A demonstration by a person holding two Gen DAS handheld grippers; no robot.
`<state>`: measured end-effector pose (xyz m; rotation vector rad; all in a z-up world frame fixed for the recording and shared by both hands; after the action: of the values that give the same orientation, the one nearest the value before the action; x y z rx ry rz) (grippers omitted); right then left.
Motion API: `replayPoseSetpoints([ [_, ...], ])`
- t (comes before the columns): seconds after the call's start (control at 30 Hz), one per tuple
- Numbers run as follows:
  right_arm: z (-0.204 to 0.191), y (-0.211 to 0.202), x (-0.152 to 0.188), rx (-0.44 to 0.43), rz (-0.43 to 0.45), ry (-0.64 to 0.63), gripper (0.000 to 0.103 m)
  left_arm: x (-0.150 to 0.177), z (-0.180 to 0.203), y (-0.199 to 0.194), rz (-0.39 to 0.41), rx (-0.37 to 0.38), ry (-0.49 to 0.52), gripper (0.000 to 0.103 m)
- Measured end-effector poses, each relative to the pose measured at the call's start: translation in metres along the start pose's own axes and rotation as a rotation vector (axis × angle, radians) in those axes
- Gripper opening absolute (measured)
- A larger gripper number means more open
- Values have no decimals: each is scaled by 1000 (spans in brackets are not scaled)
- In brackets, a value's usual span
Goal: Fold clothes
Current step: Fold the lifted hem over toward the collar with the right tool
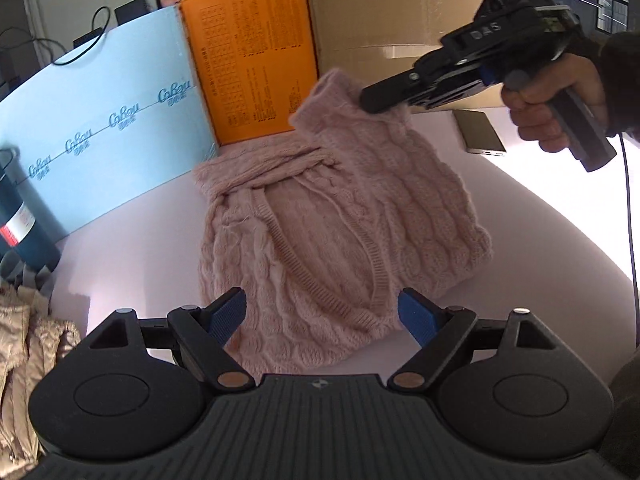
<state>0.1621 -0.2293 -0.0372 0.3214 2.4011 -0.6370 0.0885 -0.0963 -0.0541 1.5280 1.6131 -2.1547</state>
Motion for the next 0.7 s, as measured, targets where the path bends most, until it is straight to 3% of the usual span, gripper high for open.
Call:
replayPoseSetpoints([
  [0.1,32,11,-8,45,25,50,8,-19,16,17,13,45,71,82],
  [0.3,109,24,-1,157,110,207,8,-37,46,57,8,157,99,82],
  [0.47,161,25,10,250,164,310,8,-31,65,95,-69,251,157,82],
  [0.63,187,31,24,326,151,346,9,-15,69,123,-184,304,155,82],
  [0.7,186,23,18,366,196,319,13,-11,70,126,-192,314,154,82],
])
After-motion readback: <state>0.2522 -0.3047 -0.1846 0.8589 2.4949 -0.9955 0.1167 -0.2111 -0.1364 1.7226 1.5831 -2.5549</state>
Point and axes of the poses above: each gripper's, at about its wrist camera, not at the fingertips, and y roughly the way its jaws point, z to its right, x to its underside, the point moved 10 cm from there along y, roughly the way its jaws point, and after that the axes turned 6 degrees about x, right-handed, at the moved point
